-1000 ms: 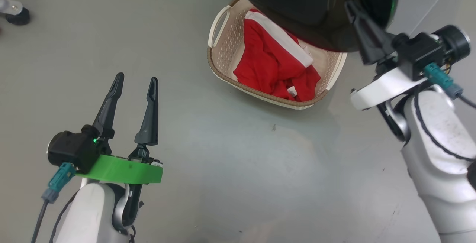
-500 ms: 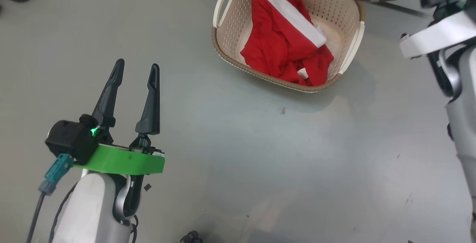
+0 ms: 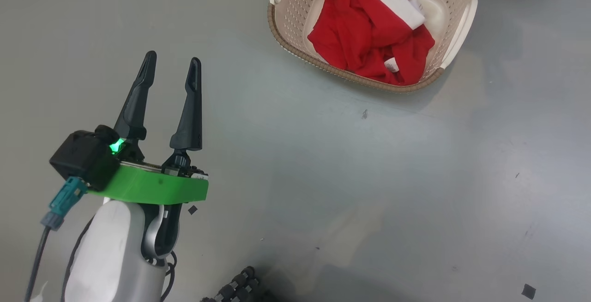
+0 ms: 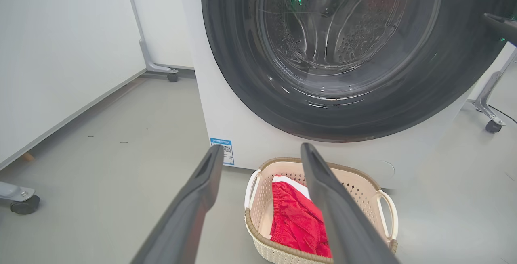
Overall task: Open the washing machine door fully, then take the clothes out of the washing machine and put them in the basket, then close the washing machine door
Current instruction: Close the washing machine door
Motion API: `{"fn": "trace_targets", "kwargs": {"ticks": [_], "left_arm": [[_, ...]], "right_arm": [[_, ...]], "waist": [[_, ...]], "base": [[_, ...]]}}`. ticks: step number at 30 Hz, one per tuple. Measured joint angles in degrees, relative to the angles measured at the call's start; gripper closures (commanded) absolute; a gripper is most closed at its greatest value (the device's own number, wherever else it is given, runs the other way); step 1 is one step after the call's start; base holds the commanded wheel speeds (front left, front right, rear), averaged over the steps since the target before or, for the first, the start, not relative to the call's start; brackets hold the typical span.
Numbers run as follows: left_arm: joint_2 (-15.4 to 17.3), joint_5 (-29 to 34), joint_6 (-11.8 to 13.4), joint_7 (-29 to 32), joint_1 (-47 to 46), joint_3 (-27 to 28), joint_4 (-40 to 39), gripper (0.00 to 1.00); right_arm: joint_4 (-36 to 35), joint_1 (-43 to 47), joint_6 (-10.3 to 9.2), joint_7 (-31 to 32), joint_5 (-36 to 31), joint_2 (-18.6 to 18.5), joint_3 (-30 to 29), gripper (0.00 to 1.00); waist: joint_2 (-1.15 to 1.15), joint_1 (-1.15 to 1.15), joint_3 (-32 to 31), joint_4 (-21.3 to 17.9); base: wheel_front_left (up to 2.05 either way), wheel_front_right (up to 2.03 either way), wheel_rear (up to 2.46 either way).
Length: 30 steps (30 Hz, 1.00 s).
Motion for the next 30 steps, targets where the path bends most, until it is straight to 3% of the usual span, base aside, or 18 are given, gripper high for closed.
{"fn": "trace_targets", "kwargs": {"ticks": [20, 30], "left_arm": [[-0.2, -2.9, 0.0, 0.0, -2.2, -0.9, 0.7, 0.0], [-0.3, -3.8, 0.0, 0.0, -2.5, -0.5, 2.5, 0.0]], "right_arm": [[4.9, -9.6, -0.82, 1.9, -0.9, -1.4, -0.9, 1.0], [10.5, -8.0, -0.91, -1.8, -0.9, -1.0, -0.8, 1.0]], "waist": [[0.0, 0.0, 3.6, 1.7], [0.0, 0.0, 1.3, 1.5]], "base": [[0.0, 0.0, 0.0], [0.0, 0.0, 0.0]]}}
